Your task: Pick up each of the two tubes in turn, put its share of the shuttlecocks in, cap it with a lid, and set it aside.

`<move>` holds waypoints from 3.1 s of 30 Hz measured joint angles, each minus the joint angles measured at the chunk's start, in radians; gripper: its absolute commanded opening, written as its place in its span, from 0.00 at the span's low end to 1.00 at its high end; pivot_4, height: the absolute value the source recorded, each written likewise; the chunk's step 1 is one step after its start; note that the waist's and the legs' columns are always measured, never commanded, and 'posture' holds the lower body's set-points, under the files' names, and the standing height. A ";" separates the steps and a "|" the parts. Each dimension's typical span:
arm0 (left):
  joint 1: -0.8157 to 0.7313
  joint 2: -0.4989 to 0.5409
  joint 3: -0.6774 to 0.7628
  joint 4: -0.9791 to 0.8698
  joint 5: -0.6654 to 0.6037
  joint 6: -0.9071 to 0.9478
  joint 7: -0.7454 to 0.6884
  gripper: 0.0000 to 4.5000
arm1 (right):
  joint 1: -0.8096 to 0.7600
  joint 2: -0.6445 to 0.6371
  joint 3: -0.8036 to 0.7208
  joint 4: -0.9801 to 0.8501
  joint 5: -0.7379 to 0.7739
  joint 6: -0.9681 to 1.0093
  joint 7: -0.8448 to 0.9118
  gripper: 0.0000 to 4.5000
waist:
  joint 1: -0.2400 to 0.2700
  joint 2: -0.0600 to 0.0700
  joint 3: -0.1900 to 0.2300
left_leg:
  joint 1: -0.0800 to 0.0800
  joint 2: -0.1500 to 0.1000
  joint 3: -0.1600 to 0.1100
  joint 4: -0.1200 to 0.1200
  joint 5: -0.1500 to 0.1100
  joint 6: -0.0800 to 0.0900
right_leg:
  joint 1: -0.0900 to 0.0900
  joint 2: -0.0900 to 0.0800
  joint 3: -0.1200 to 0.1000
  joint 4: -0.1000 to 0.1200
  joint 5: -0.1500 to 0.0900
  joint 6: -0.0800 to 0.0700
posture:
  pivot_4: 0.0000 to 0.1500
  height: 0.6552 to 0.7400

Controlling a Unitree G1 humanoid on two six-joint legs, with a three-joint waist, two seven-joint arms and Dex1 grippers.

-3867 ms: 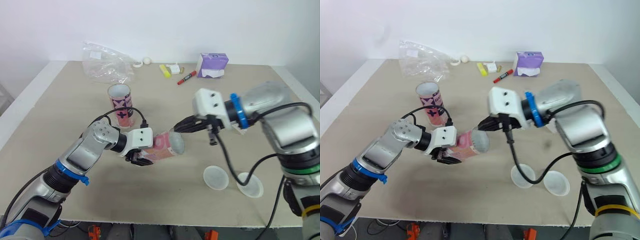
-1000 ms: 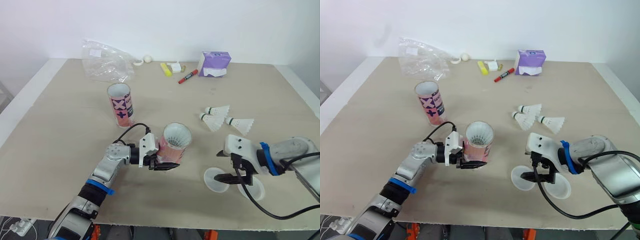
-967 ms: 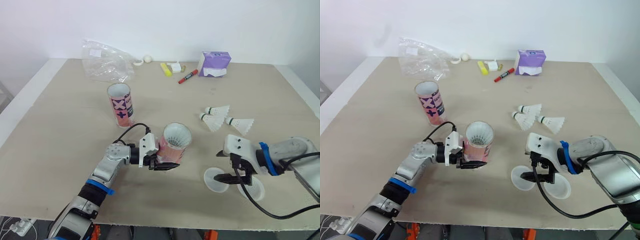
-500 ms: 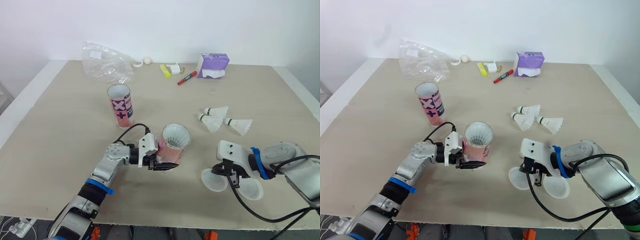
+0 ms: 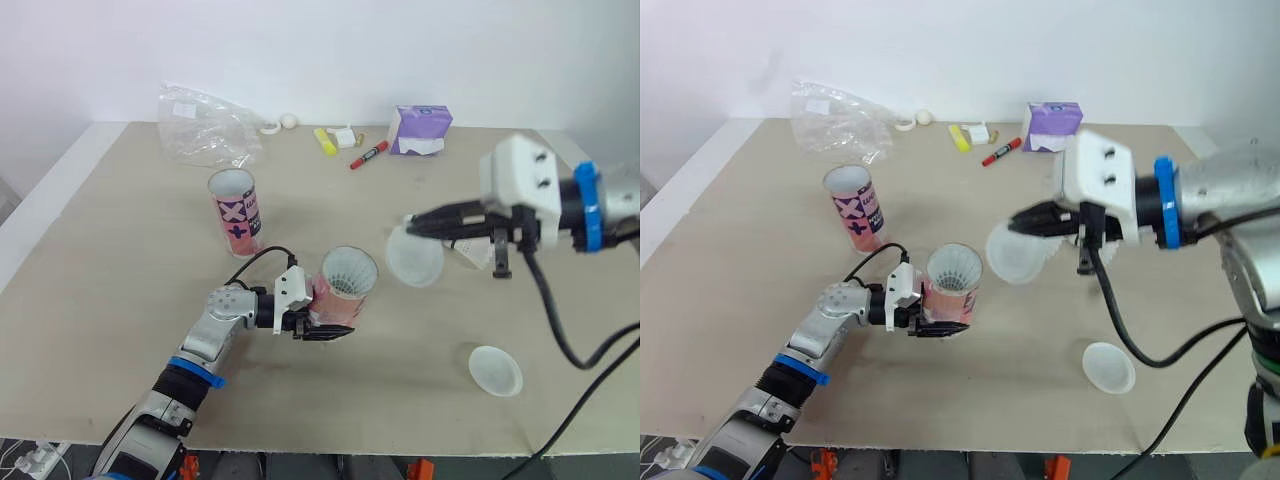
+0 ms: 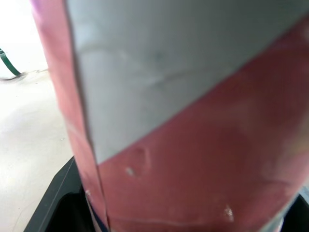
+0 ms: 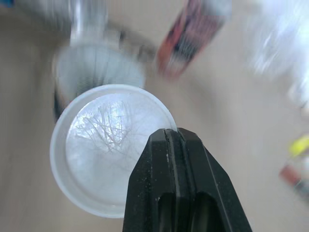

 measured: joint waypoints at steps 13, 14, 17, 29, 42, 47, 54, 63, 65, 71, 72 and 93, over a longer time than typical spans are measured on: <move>0.005 -0.009 0.001 0.000 -0.013 0.017 0.003 0.70 | -0.068 0.163 0.217 0.061 -0.112 -0.051 -0.018 0.01 | 0.000 0.001 0.000 | -0.001 0.000 0.000 -0.001 0.000 0.000 | -0.001 0.000 0.000 0.000 0.000 0.000 | 1.00 1.00; 0.008 -0.008 0.001 -0.002 -0.013 0.017 0.003 0.70 | -0.068 0.163 0.217 0.062 -0.115 -0.053 -0.017 0.01 | 0.000 0.001 0.000 | -0.001 0.000 0.000 -0.001 0.000 0.000 | -0.001 0.000 0.000 0.000 0.000 0.001 | 1.00 1.00; 0.012 -0.008 0.005 -0.004 -0.013 0.017 0.005 0.70 | -0.068 0.166 0.217 0.063 -0.123 -0.057 -0.016 0.01 | 0.000 0.001 -0.001 | 0.000 0.000 0.000 -0.001 0.000 0.000 | 0.000 0.000 0.000 0.000 0.000 0.001 | 1.00 1.00; 0.016 -0.007 0.008 -0.007 -0.013 0.017 0.009 0.70 | -0.057 0.213 0.223 0.051 -0.150 -0.064 -0.025 0.01 | 0.000 0.001 -0.001 | 0.000 0.000 0.000 -0.001 0.000 0.000 | 0.000 0.000 0.000 0.000 0.000 0.001 | 1.00 1.00; 0.019 -0.007 0.003 -0.013 -0.013 0.017 0.014 0.70 | -0.034 0.212 0.244 0.051 -0.197 -0.106 -0.005 0.01 | 0.000 0.001 -0.001 | -0.001 0.000 0.000 -0.001 0.000 0.000 | 0.000 0.000 0.000 0.000 -0.001 0.001 | 1.00 1.00; 0.023 -0.006 0.001 -0.019 -0.013 0.017 0.020 0.70 | -0.027 0.212 0.244 0.051 -0.201 -0.121 -0.004 0.01 | 0.000 0.001 -0.001 | -0.001 0.000 0.000 -0.001 0.000 0.000 | 0.000 0.000 0.000 0.000 -0.001 0.001 | 1.00 1.00; 0.029 -0.005 0.003 -0.024 -0.014 0.024 0.022 0.70 | -0.027 0.212 0.245 0.051 -0.202 -0.122 0.001 0.65 | 0.000 0.001 -0.001 | 0.000 0.000 0.000 -0.001 0.000 0.000 | 0.000 0.000 0.000 0.000 -0.001 0.001 | 1.00 1.00; 0.034 -0.002 0.007 -0.039 -0.014 0.038 0.023 0.70 | -0.061 0.217 0.179 0.088 -0.127 -0.041 -0.011 0.71 | 0.000 0.001 -0.001 | -0.001 0.000 0.000 -0.001 0.000 0.000 | -0.001 0.000 0.000 0.000 -0.001 0.000 | 1.00 1.00; 0.035 -0.002 0.007 -0.040 -0.014 0.040 0.022 0.70 | -0.086 0.214 0.130 0.087 -0.080 0.004 -0.015 0.66 | 0.000 0.001 -0.001 | 0.000 0.000 -0.001 -0.002 0.000 0.000 | -0.001 0.000 -0.001 0.000 -0.001 0.000 | 1.00 1.00; 0.035 -0.002 0.008 -0.041 -0.014 0.043 0.022 0.70 | -0.036 0.227 0.137 0.038 -0.036 0.068 -0.039 0.15 | -0.001 0.001 -0.001 | -0.001 0.000 -0.001 -0.002 -0.001 0.000 | -0.001 0.000 -0.001 0.000 -0.002 0.000 | 1.00 1.00; 0.035 -0.002 0.008 -0.041 -0.014 0.043 0.023 0.70 | -0.020 0.241 0.150 0.023 -0.030 0.083 -0.049 0.04 | -0.001 0.001 -0.001 | -0.001 0.000 -0.001 -0.002 -0.001 0.000 | -0.001 0.000 -0.001 0.000 -0.002 0.000 | 1.00 1.00; 0.040 -0.002 0.007 -0.041 -0.014 0.056 0.034 0.70 | 0.011 0.224 0.292 0.007 -0.146 0.007 -0.046 0.02 | -0.001 0.000 -0.014 | 0.001 0.000 -0.001 -0.002 -0.001 0.000 | 0.000 0.000 -0.002 0.000 -0.004 -0.005 | 1.00 1.00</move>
